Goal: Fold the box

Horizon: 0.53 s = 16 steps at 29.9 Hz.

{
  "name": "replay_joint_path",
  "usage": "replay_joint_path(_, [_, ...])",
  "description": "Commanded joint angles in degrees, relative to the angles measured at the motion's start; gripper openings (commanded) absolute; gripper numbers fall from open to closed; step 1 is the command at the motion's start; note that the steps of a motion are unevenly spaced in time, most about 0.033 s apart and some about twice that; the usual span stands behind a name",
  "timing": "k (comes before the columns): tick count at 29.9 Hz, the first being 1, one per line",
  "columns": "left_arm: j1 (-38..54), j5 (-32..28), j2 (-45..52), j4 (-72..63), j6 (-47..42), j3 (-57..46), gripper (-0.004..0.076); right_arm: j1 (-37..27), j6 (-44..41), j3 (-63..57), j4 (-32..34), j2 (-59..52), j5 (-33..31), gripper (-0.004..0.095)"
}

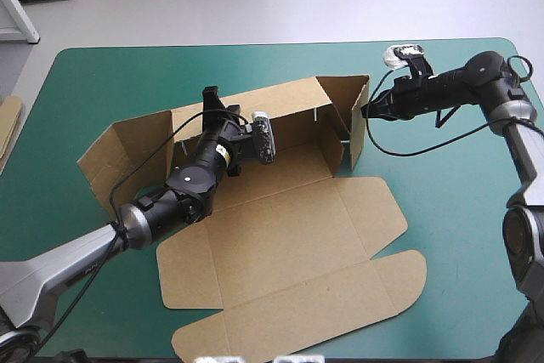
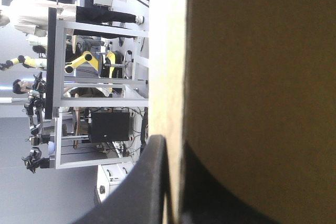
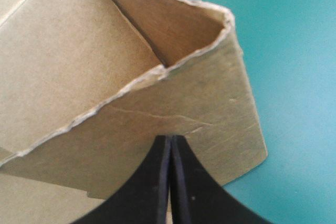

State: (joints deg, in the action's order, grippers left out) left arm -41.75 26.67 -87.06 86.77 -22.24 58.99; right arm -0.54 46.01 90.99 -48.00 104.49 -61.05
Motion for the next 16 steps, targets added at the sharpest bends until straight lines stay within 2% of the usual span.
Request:
replay_joint_path(1, [0.1, -0.3, 1.2, -2.9, -2.3, 0.3, -0.0009, -1.3, 4.0, -0.6, -5.9, -4.7, 3.0, -0.0017])
replay_joint_path(7, [0.1, -0.8, 1.2, -2.9, -2.5, 0.3, -0.0009, -1.5, 0.7, 4.0, -9.2, -8.0, 2.6, -0.0015])
replay_joint_path(12, [0.1, -1.0, 1.2, -3.0, -2.5, 0.3, -0.0009, -1.1, -7.3, 14.5, -3.6, -5.9, 3.6, -0.0015])
replay_joint_path(16, [0.1, -1.0, 1.2, -3.1, -2.5, 0.3, -0.0009, -1.1, -12.2, 23.0, -2.1, -0.5, 1.5, -0.0015])
